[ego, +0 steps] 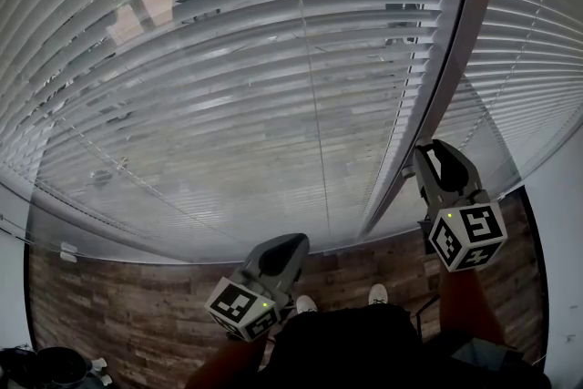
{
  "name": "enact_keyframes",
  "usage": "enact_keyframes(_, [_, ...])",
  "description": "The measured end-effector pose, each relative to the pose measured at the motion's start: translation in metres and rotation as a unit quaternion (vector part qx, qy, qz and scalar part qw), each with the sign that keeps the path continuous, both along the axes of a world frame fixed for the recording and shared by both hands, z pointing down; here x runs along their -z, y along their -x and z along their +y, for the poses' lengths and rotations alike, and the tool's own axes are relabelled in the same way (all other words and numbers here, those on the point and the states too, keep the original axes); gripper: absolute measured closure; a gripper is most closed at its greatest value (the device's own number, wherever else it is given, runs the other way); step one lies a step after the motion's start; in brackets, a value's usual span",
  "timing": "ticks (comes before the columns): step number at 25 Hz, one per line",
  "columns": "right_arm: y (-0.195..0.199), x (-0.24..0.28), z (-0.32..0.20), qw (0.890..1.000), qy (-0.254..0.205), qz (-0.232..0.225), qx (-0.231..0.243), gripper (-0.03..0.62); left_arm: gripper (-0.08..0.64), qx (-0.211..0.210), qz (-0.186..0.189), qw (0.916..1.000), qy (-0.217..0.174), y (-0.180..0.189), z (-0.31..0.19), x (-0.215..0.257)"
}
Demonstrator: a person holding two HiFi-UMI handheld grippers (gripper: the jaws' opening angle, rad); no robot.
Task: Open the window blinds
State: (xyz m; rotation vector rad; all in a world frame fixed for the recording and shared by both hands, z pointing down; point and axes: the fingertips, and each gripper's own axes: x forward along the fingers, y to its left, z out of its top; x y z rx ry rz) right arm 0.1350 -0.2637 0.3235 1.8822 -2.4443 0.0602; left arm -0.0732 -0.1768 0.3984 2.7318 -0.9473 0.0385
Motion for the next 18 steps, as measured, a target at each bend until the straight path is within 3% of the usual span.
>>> enact_keyframes(10, [0.0023,0.0004,0.0004,0.997,-0.005,0.07,-0.003,0.443,0.56,-0.002,0.006,1.0,-0.003,0.0015,0.0002,-0.0012])
enact_keyframes(18, [0.0039,0.0008,-0.0001,0.987,-0.018,0.157,-0.005,0.443,0.56,-0.001,0.01,1.0,-0.002,0.0,-0.0002,-0.0021])
